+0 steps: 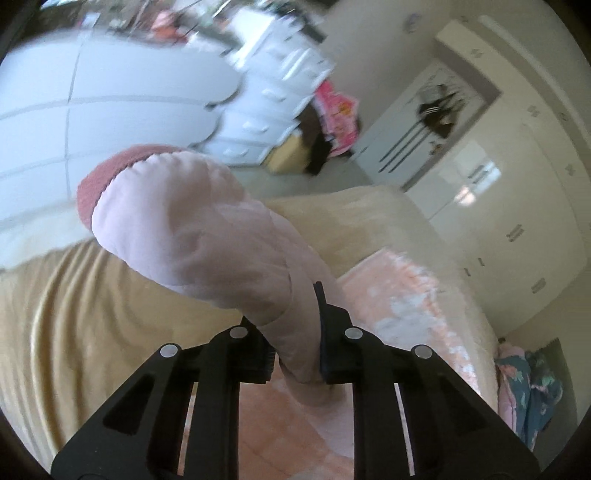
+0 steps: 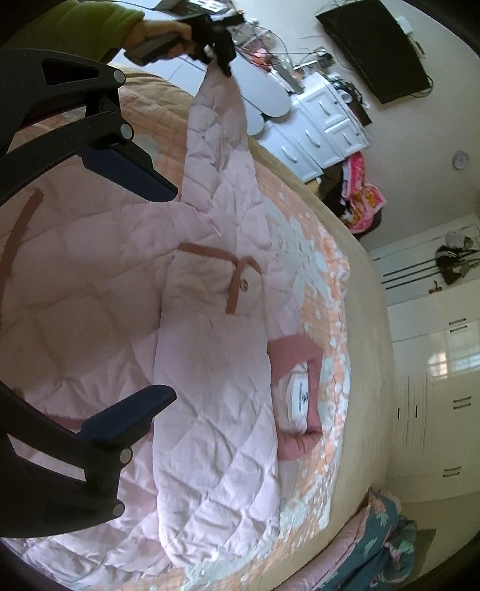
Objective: Fold large clothes
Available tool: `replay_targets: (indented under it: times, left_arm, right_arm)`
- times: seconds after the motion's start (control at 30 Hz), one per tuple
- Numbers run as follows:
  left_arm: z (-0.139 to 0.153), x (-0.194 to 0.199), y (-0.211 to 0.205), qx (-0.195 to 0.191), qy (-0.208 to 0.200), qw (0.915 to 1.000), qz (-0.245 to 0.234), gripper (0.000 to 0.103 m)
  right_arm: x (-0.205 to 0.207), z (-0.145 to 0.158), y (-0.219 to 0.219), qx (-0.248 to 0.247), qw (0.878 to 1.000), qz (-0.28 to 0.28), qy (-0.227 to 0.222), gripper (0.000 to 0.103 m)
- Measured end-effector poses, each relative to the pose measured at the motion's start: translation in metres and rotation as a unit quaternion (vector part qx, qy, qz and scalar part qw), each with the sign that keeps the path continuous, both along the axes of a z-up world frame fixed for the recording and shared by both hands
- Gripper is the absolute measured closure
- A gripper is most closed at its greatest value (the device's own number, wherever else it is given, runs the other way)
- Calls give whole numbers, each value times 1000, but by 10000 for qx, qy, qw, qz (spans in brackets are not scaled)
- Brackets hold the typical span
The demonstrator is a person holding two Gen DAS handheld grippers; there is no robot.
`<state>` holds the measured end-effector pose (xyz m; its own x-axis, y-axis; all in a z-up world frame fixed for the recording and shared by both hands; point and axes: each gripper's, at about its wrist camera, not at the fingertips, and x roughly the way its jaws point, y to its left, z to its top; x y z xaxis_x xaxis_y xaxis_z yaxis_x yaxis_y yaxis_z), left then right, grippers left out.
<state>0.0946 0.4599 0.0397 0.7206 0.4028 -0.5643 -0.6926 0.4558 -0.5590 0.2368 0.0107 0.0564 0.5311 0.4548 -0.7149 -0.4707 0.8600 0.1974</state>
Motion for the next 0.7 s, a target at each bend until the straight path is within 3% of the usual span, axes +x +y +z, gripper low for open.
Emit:
replay_targets:
  times: [0.1,0.37,0.7]
  left_arm:
    - [32,8,-20,264,-167,9993,-212,94]
    - [85,28,-76,762,-414,9936,-724,94]
    - [119,50,-134,1195,-443,9847,-1187,94]
  right_arm:
    - [-1,6,-14,106,9999,-99,-22,4]
    - [-10,22,-49,363,9988,-280,-143,4]
    - [-18,34,-94,602,9964,-552,-205,4]
